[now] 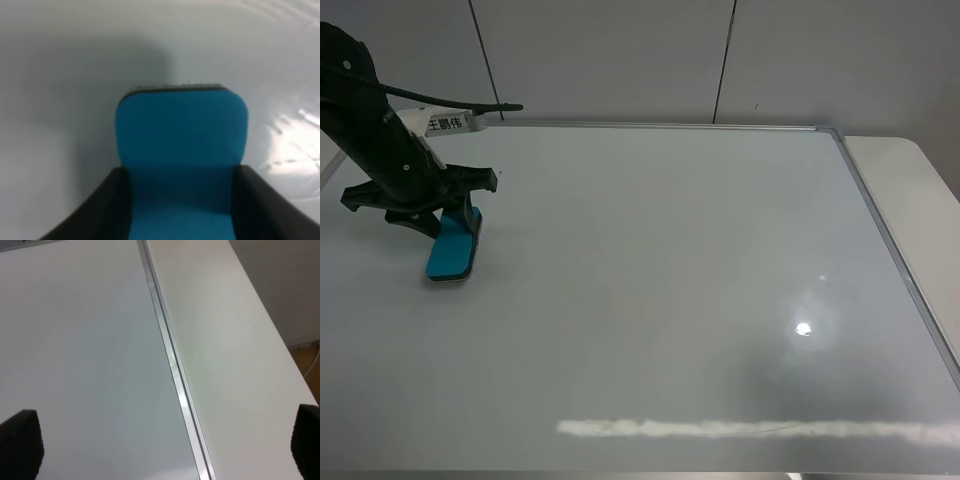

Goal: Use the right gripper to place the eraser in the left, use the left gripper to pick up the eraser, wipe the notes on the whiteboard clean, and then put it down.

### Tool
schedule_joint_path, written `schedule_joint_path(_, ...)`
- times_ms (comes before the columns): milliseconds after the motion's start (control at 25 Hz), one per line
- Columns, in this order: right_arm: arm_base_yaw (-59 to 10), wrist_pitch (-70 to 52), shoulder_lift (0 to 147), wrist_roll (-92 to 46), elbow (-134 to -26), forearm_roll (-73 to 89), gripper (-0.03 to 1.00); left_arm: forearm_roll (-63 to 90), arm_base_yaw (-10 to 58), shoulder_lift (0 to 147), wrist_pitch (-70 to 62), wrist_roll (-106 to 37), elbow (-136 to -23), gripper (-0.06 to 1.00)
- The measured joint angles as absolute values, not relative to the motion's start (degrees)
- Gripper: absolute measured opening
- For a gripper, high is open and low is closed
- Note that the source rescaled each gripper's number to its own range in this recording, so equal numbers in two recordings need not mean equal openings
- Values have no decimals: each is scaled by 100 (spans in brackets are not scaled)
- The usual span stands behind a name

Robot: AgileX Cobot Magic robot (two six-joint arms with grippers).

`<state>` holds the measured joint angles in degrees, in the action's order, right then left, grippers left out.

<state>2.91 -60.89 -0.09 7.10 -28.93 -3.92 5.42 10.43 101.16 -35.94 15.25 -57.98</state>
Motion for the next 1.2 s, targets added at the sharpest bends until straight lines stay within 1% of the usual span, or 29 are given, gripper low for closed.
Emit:
schedule_joint_path(160, 291, -6089, -9, 710, -2893, -392, 100, 511, 1043, 10116, -3736, 1400, -5798, 3)
schedule_joint_path(200, 291, -6089, -9, 710, -2893, -392, 100, 500, 1043, 10116, -3742, 1272, -5798, 8)
schedule_joint_path(240, 291, -6089, -9, 710, -2893, -392, 100, 500, 1043, 10116, -3742, 1119, -5798, 19)
schedule_joint_path(280, 291, -6089, -9, 710, -2893, -392, 100, 500, 1043, 10116, -3736, 997, -5798, 36)
schedule_joint_path(320, 291, -6089, -9, 710, -2893, -392, 100, 500, 1043, 10116, -3736, 875, -5798, 56)
schedule_joint_path(360, 291, -6089, -9, 710, -2893, -392, 100, 500, 1043, 10116, -3736, 806, -5798, 71)
schedule_joint_path(400, 291, -6089, -9, 710, -2893, -392, 100, 500, 1043, 10116, -3736, 765, -5798, 84)
schedule_joint_path(440, 291, -6089, -9, 710, -2893, -392, 100, 500, 1043, 10116, -3731, 751, -5798, 91)
schedule_joint_path(480, 291, -6089, -9, 710, -2893, -392, 100, 500, 1043, 10114, -3731, 740, -5798, 95)
schedule_joint_path(560, 291, -6089, -9, 710, -2893, -392, 100, 500, 1043, 10075, -3705, 728, -5798, 98)
schedule_joint_path(800, 291, -6089, -9, 710, -2893, -392, 100, 398, 1043, 9326, -3652, 728, -5768, 99)
schedule_joint_path(920, 291, -6089, -9, 710, -2893, -392, 100, 227, 1043, 8546, -3481, 728, -5540, 99)
schedule_joint_path(1200, 291, -6089, -9, 710, -2893, -392, 100, -49, 1043, 6086, -3275, 728, -4628, 99)
